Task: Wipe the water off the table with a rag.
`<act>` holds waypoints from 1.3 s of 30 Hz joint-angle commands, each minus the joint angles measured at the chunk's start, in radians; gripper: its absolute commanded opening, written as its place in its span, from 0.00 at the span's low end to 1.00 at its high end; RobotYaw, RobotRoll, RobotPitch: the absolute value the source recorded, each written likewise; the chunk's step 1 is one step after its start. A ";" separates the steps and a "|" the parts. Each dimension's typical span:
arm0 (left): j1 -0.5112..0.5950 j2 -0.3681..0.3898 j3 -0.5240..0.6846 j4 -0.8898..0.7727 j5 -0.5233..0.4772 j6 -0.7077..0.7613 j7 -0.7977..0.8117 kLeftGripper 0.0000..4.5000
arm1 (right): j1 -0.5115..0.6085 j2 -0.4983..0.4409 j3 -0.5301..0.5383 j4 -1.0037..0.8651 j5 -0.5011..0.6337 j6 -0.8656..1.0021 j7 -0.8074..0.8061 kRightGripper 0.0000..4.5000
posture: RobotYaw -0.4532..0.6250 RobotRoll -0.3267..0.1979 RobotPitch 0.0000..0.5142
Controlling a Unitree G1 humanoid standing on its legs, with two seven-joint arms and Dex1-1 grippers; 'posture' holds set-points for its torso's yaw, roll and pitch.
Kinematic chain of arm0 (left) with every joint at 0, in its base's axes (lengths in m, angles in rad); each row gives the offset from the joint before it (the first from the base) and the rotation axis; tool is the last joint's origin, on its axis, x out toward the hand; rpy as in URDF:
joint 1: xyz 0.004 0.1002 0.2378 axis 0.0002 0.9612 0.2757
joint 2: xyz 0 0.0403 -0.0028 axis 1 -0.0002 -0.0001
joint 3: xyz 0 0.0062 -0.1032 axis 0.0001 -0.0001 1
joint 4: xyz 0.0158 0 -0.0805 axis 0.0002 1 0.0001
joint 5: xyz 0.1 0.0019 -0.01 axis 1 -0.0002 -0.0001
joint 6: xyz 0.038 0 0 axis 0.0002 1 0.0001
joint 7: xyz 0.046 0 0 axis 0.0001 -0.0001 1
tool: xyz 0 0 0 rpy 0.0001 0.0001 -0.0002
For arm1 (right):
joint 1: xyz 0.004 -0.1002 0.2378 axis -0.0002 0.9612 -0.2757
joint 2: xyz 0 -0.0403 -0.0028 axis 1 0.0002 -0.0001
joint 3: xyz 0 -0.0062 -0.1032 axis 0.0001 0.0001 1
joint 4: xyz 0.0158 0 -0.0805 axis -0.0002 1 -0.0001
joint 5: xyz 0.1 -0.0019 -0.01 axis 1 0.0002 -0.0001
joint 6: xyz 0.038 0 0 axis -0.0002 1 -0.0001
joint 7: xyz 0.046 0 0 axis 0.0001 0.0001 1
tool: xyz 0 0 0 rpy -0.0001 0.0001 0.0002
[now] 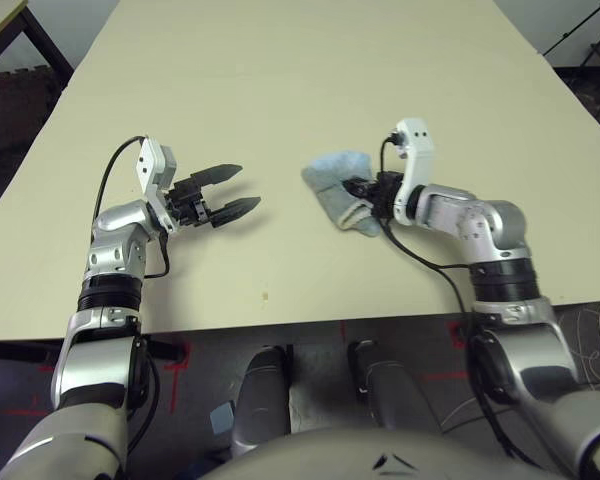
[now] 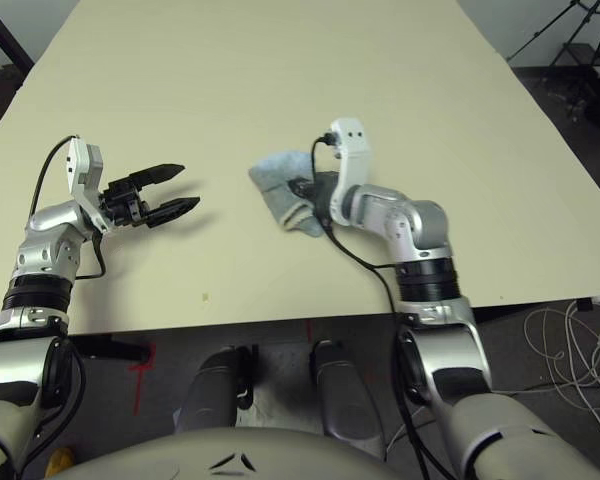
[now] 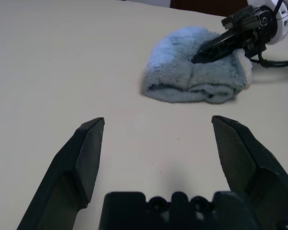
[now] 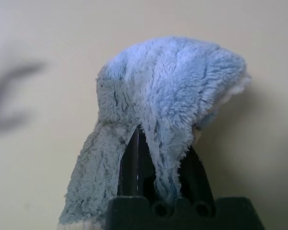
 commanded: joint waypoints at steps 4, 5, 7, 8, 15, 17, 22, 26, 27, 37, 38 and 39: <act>-0.017 -0.008 -0.010 0.038 0.017 -0.023 -0.009 1.00 | 0.013 -0.089 -0.004 0.002 -0.038 -0.032 0.054 0.00 | 0.27 0.62 0.30; -0.020 -0.009 -0.011 0.042 0.018 -0.026 -0.008 1.00 | 0.010 -0.103 -0.009 0.008 -0.044 -0.038 0.059 0.00 | 0.27 0.62 0.30; -0.025 -0.013 -0.012 0.049 0.020 -0.031 -0.007 1.00 | 0.006 -0.120 -0.020 0.020 -0.049 -0.048 0.065 0.00 | 0.26 0.62 0.29; -0.027 -0.014 -0.012 0.051 0.020 -0.033 -0.007 1.00 | 0.003 -0.126 -0.025 0.024 -0.050 -0.050 0.067 0.00 | 0.26 0.62 0.29; -0.037 -0.017 -0.009 0.070 0.023 -0.043 -0.008 1.00 | -0.036 -0.151 -0.083 0.044 -0.033 -0.049 0.066 0.00 | 0.25 0.62 0.29; -0.039 -0.018 -0.008 0.073 0.023 -0.044 -0.006 1.00 | -0.066 -0.143 -0.129 0.048 -0.002 -0.035 0.065 0.00 | 0.25 0.62 0.30; -0.042 -0.025 -0.008 0.083 0.026 -0.053 -0.002 1.00 | -0.168 -0.195 -0.224 0.098 0.113 0.080 0.141 0.00 | 0.25 0.62 0.29; -0.052 -0.033 -0.008 0.098 0.029 -0.062 0.002 1.00 | -0.202 -0.256 -0.219 0.149 0.109 0.077 0.183 0.00 | 0.24 0.62 0.27; -0.056 -0.035 -0.008 0.104 0.029 -0.065 0.002 1.00 | -0.207 -0.268 -0.214 0.163 0.102 0.070 0.190 0.00 | 0.24 0.62 0.27; -0.090 -0.049 -0.008 0.153 0.037 -0.091 0.001 1.00 | -0.211 -0.315 -0.128 0.381 -0.028 -0.104 0.256 0.00 | 0.22 0.62 0.24; -0.093 -0.049 -0.007 0.158 0.037 -0.093 0.000 1.00 | -0.221 -0.315 -0.121 0.420 -0.046 -0.128 0.260 0.00 | 0.22 0.62 0.24; -0.097 -0.049 -0.007 0.163 0.038 -0.094 0.000 1.00 | -0.228 -0.317 -0.113 0.456 -0.065 -0.155 0.262 0.00 | 0.22 0.62 0.25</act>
